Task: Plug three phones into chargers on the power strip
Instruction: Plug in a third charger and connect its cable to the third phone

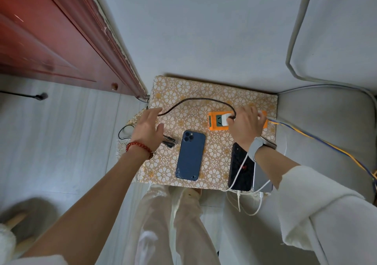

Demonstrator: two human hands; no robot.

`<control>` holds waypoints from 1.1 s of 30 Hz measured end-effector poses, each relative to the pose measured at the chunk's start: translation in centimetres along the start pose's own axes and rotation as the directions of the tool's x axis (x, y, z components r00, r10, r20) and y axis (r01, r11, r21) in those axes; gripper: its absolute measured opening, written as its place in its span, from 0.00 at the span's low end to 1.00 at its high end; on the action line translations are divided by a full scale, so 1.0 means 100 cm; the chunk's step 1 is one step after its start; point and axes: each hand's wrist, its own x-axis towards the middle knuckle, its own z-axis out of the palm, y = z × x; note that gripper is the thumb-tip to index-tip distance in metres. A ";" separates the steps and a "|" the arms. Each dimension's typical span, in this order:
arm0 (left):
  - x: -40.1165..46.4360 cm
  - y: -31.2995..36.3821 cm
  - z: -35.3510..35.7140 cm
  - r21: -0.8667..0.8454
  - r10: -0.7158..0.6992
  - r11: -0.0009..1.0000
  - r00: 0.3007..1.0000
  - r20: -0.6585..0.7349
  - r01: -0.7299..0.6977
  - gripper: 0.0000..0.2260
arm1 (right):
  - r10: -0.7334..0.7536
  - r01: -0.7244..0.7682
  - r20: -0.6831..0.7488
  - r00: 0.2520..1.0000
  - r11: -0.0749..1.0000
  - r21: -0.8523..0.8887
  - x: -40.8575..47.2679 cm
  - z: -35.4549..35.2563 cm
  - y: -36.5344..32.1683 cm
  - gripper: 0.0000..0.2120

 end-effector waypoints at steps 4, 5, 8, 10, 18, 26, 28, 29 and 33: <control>-0.019 -0.037 0.009 0.087 -0.167 0.984 0.973 0.159 0.155 0.23 | -0.027 0.099 -0.284 0.959 0.965 0.242 -0.028 -0.011 -0.022 0.21; -0.023 -0.046 0.011 0.118 -0.200 0.977 0.955 0.220 0.178 0.25 | -0.068 0.182 -0.368 0.927 0.941 0.284 -0.038 -0.012 -0.032 0.21; -0.028 -0.068 0.019 0.154 -0.209 0.973 0.936 0.283 0.171 0.28 | -0.175 0.321 -0.372 0.911 0.869 0.378 -0.065 0.000 -0.059 0.18; -0.025 -0.076 0.024 0.131 -0.182 0.979 0.954 0.238 0.154 0.26 | -0.191 0.287 -0.250 0.949 0.849 0.444 -0.076 0.018 -0.071 0.16; -0.008 -0.094 0.019 0.188 -0.155 0.975 0.971 0.183 0.120 0.09 | -0.050 -0.235 0.380 0.923 0.710 0.664 -0.094 0.074 -0.093 0.11; -0.073 -0.076 -0.003 -0.025 0.038 0.999 0.989 0.140 -0.035 0.05 | -0.041 -0.624 0.633 0.773 0.130 0.771 -0.089 0.055 -0.128 0.06; -0.089 -0.073 -0.005 -0.059 0.037 0.998 0.989 0.145 -0.028 0.04 | -0.063 -0.648 0.648 0.759 0.026 0.761 -0.094 0.050 -0.130 0.06; -0.095 -0.072 -0.006 -0.077 0.024 0.997 0.987 0.158 -0.012 0.04 | -0.070 -0.652 0.649 0.757 -0.017 0.758 -0.098 0.047 -0.130 0.06; -0.112 -0.063 -0.004 -0.230 -0.108 0.959 0.961 0.253 0.168 0.05 | -0.091 -0.605 0.602 0.793 -0.007 0.796 -0.116 0.041 -0.125 0.06</control>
